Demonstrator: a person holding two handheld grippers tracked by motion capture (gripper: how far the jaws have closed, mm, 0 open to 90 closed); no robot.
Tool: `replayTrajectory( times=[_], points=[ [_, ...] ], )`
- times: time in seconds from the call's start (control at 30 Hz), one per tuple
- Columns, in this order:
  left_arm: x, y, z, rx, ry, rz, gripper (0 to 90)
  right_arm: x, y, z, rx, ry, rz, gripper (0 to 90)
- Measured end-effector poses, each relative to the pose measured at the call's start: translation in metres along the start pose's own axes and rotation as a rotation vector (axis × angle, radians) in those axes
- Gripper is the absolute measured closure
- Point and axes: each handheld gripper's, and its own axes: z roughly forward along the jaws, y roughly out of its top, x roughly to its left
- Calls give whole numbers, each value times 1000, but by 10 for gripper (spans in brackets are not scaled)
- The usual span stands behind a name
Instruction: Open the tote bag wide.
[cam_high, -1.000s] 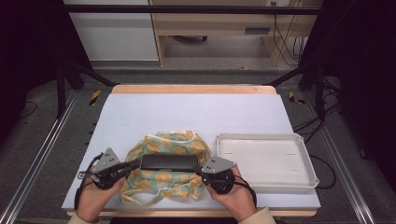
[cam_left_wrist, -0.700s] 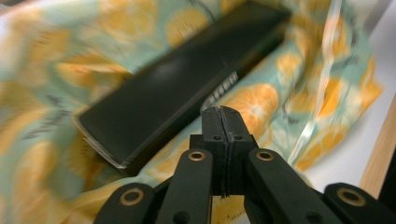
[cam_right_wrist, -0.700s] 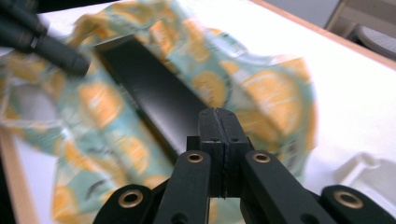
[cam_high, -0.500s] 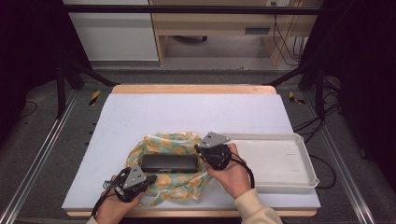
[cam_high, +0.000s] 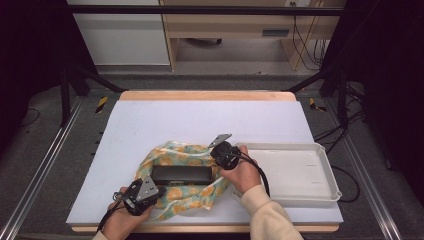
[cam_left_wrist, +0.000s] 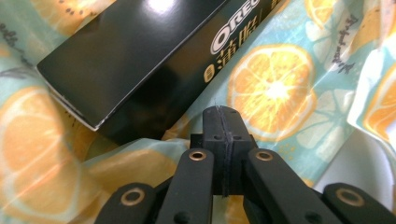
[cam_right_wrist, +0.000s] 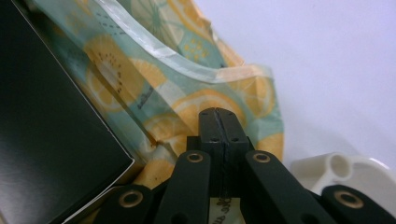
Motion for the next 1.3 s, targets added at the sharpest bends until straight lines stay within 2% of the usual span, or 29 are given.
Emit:
replayTrajectory(
  times=[0.17,0.37,0.53,0.67,0.7,0.73,0.77,0.97,1.13,1.2,1.3],
  points=[
    [4,-1,0,10,7,-2,900,0,0,9,52,5,-9,900],
    [6,-2,0,15,2,-6,900,-1,-1,17,89,7,-8,900],
    [9,-1,-8,-21,-18,-35,900,0,-1,22,94,14,-10,900],
    [12,2,-20,-83,-48,-73,900,0,-1,14,38,12,8,900],
    [13,3,-23,-104,-56,-88,900,-1,-2,10,12,9,13,900],
    [13,5,-26,-119,-63,-95,900,0,-2,-1,-37,-6,27,900],
    [14,6,-28,-129,-63,-99,900,0,-2,-1,-37,-6,27,900],
    [15,9,-34,-160,-75,-112,900,0,-10,-26,-151,-8,49,900],
    [16,13,-42,-187,-66,-116,900,2,-18,-41,-195,-14,62,900],
    [19,15,-46,-209,-71,-133,900,4,-24,-48,-212,-12,67,900],
    [27,18,-50,-221,-41,-135,900,10,-33,-56,-239,-10,75,900]
  ],
)
